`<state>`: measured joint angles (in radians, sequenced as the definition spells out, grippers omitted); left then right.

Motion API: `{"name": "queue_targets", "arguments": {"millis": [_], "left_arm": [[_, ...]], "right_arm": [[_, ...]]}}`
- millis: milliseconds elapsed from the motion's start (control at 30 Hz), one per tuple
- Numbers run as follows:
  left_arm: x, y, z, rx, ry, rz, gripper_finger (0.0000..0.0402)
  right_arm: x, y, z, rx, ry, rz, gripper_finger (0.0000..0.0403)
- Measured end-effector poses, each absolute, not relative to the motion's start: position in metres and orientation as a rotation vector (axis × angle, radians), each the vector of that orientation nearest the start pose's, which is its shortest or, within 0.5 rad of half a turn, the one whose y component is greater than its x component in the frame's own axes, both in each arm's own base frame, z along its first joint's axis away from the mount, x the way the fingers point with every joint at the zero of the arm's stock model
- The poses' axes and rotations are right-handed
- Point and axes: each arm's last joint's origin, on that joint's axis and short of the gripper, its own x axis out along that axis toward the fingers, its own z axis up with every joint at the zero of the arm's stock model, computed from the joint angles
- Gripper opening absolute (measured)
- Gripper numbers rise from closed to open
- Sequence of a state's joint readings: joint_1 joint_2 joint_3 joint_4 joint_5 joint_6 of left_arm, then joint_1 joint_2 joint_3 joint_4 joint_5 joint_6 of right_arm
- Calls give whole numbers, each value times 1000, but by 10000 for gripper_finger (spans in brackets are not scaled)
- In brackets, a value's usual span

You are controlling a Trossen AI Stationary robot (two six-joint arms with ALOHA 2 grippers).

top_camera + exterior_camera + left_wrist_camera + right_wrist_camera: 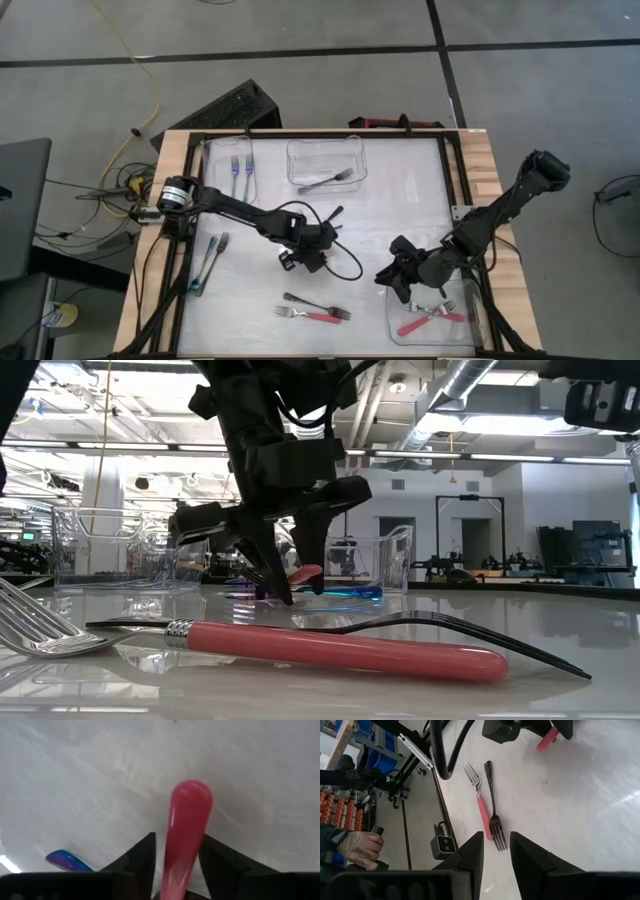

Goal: Sort silverware by color (type)
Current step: Put the pink fork into the bottom right transparent bin

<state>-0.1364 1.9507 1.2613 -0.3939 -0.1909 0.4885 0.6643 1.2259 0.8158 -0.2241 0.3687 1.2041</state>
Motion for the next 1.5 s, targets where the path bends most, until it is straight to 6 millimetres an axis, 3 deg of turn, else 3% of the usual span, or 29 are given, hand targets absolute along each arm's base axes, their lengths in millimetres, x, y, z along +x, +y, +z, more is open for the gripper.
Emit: {"name": "queue_targets", "arguments": {"millis": [233,333,500,633,800,900,1033,1167,1300,1500], "left_arm": [[388,-48,156,625,1069,-214,21],[392,-54,169,642,1058,-216,10],[404,-68,210,754,968,-151,13],[406,-83,256,818,848,-58,12],[382,-112,308,888,682,-26,9],[365,-131,328,889,611,-25,9],[357,-159,333,1007,536,-28,9],[358,-168,335,1163,470,-98,9],[359,-169,338,1215,446,-115,9],[354,-178,337,1229,430,-137,9]], "right_arm": [[209,148,253,845,632,-83,118],[210,147,253,847,630,-88,118],[210,145,254,842,626,-87,118],[209,144,257,842,602,-97,118],[205,136,276,792,422,-116,118],[200,124,293,771,300,-152,118],[211,104,302,793,189,-215,119],[238,85,305,768,157,-77,136],[254,64,314,759,62,33,183],[261,43,313,735,42,-21,278]]}}
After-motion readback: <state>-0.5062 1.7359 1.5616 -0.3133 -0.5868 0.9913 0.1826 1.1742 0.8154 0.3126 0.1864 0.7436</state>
